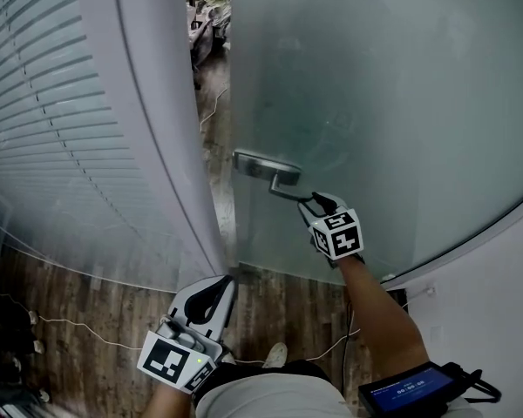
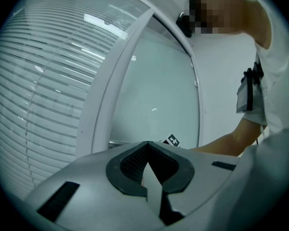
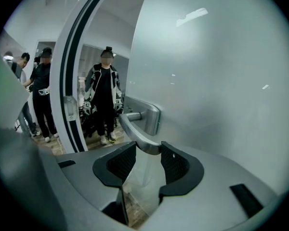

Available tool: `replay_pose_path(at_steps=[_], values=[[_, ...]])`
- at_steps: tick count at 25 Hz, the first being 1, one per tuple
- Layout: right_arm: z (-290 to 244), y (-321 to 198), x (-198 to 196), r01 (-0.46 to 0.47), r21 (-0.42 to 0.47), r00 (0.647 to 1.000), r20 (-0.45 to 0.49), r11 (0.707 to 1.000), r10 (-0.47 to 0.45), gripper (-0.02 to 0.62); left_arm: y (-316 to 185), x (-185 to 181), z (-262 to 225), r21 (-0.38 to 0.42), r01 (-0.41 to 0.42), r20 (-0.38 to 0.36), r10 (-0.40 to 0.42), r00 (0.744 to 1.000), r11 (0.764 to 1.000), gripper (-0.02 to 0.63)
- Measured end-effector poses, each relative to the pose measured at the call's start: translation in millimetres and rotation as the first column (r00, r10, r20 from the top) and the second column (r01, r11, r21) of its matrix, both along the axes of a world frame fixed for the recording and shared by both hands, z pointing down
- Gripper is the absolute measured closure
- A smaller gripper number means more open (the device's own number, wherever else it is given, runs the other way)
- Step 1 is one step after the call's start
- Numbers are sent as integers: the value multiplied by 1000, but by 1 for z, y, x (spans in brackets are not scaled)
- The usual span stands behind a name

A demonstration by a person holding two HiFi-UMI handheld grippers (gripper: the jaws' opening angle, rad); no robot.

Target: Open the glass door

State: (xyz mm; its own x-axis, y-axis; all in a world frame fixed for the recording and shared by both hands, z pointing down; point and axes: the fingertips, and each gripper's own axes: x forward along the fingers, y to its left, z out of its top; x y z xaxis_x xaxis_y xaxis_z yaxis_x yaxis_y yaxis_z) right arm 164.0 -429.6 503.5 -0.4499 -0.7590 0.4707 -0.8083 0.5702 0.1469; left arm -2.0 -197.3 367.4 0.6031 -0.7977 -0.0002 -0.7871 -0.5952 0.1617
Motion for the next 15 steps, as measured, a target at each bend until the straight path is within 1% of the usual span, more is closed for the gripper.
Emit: replay_pose_path(at_steps=[8,12,15], values=[[2,-38,4,-33,-2,999,-10,999,33,433,-4,-7,2,-4,30,3,-30,1000,1000,607],[3,-58,8,-36,-1,999,-14,999,36,433,-5,-5,3,-8,41,7,-41,999,999,607],[4,-70,13,-59,-14,998,-8,998,58,433,-4,-3,4,-12,47,17,-47,999,999,607]])
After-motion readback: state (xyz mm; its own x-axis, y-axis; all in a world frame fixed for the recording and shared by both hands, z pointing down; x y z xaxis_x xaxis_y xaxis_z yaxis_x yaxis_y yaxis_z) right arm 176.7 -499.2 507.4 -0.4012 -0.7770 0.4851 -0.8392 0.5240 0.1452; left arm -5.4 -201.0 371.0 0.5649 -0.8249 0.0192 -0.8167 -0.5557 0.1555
